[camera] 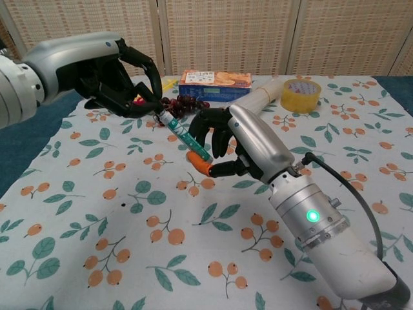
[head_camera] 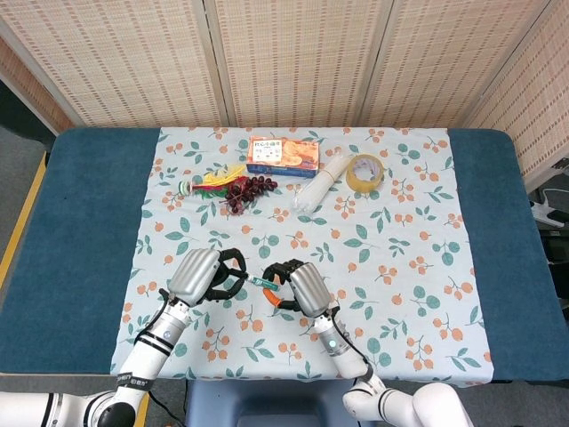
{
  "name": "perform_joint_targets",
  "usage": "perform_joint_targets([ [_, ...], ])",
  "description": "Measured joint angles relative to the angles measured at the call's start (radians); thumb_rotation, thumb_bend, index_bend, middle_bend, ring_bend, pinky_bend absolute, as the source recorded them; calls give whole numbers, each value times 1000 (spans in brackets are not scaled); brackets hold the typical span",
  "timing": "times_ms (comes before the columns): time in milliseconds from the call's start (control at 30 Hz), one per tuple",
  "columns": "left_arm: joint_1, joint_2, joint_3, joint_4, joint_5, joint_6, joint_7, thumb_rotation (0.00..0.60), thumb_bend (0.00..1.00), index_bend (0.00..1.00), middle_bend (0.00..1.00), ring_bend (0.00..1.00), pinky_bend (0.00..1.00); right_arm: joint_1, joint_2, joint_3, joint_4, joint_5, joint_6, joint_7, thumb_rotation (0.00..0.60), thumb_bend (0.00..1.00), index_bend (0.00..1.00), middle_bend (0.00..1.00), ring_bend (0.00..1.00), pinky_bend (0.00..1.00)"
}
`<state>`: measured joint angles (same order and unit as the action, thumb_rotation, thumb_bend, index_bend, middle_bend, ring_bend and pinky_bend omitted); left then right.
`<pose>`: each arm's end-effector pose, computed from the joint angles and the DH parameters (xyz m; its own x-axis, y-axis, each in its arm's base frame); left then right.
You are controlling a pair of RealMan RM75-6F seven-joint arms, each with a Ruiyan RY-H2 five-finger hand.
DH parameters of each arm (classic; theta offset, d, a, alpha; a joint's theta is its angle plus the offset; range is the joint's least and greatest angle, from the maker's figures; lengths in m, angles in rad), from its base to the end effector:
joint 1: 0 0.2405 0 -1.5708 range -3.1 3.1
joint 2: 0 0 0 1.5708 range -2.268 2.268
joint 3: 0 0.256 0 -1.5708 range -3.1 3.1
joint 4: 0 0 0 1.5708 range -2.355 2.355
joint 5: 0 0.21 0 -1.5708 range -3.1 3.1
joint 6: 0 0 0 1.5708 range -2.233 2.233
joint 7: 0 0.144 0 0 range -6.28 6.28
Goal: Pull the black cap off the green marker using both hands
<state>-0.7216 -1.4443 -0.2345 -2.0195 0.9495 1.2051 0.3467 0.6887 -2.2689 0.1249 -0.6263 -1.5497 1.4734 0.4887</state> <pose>-0.0695 0.2862 0.0325 0.0327 0.3260 0.9448 0.9566 -0.2841 0.0649 -0.1047 -0.2911 -0.1261 -0.2117 -0.1271 0.9690 -0.8180 -0.5196 -0.2468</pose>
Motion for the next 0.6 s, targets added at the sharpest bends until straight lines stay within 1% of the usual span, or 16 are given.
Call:
perform_joint_targets([
  [167, 3, -3, 0, 3, 14, 6, -4, 600, 823, 769, 1000, 845, 901, 0, 0, 2, 7, -1, 3, 2, 600, 418, 987, 785, 622, 573],
  [367, 15, 17, -18, 6, 24, 4, -56, 600, 799, 769, 1000, 845, 901, -9, 7, -10, 56, -15, 10, 1, 600, 418, 987, 785, 622, 573],
  [533, 31, 52, -33, 34, 28, -16, -127, 600, 768, 769, 1000, 845, 902, -17, 54, -16, 78, -28, 18, -7, 600, 418, 987, 785, 622, 573],
  [600, 34, 60, -34, 53, 28, -25, -137, 600, 752, 768, 1000, 844, 901, -17, 80, -18, 78, -33, 19, -20, 600, 418, 987, 785, 622, 573],
])
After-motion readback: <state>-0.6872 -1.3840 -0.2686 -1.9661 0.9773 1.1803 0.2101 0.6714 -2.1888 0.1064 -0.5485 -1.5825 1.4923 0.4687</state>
